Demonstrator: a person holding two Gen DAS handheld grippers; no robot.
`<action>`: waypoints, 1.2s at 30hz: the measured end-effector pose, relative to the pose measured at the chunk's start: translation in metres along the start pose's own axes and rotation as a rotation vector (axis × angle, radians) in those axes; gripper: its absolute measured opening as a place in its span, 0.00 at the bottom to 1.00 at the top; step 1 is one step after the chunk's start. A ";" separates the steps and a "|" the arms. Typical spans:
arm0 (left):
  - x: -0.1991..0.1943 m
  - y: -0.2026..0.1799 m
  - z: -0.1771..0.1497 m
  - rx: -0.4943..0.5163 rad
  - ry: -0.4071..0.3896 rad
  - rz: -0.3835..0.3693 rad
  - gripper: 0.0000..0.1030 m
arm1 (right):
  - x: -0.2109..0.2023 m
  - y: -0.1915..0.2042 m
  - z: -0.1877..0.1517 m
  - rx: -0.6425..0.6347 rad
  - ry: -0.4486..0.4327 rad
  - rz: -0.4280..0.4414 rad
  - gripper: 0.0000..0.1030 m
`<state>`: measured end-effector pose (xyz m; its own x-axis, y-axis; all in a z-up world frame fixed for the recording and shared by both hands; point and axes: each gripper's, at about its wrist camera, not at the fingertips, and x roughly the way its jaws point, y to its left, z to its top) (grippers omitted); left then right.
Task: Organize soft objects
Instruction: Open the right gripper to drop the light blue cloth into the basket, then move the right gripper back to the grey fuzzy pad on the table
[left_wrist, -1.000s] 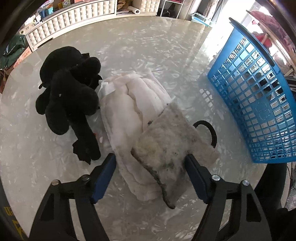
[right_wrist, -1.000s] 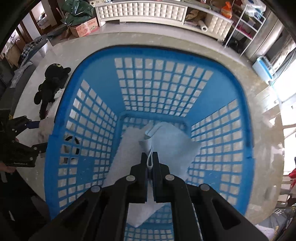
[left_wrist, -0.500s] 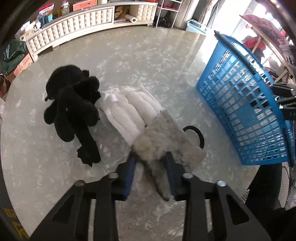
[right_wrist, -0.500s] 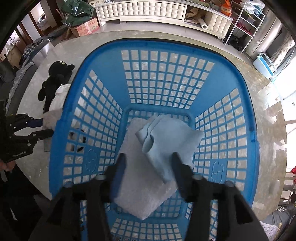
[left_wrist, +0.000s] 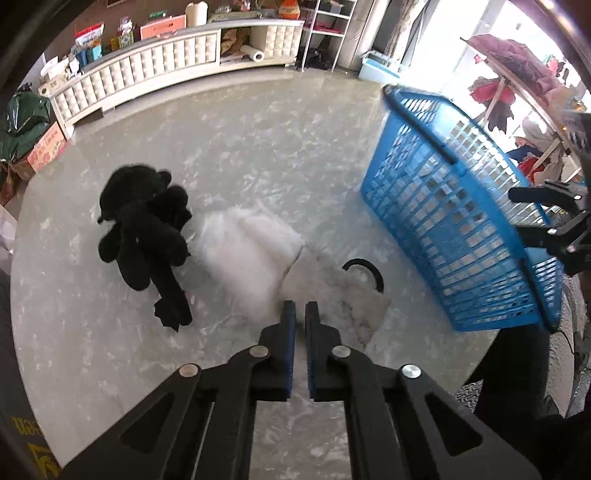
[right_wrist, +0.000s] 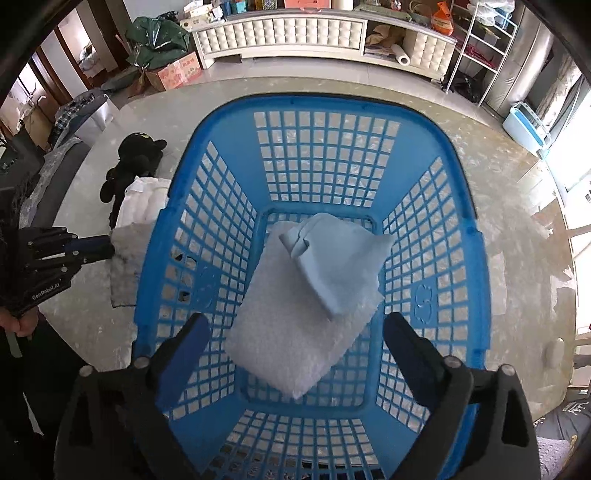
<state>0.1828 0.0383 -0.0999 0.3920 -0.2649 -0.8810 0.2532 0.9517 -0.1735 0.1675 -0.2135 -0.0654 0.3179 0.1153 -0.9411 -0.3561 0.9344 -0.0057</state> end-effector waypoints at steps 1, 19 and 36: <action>-0.007 -0.004 0.001 0.004 -0.009 0.001 0.03 | -0.004 -0.002 -0.003 0.001 -0.007 0.000 0.94; -0.058 -0.085 0.034 0.149 -0.091 -0.020 0.02 | -0.040 -0.028 -0.041 0.077 -0.096 0.006 1.00; -0.022 -0.190 0.072 0.317 -0.036 -0.083 0.03 | -0.068 -0.056 -0.067 0.134 -0.195 0.025 1.00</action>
<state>0.1894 -0.1482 -0.0155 0.3885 -0.3505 -0.8522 0.5464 0.8323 -0.0932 0.1070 -0.2963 -0.0234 0.4786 0.1900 -0.8573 -0.2507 0.9652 0.0739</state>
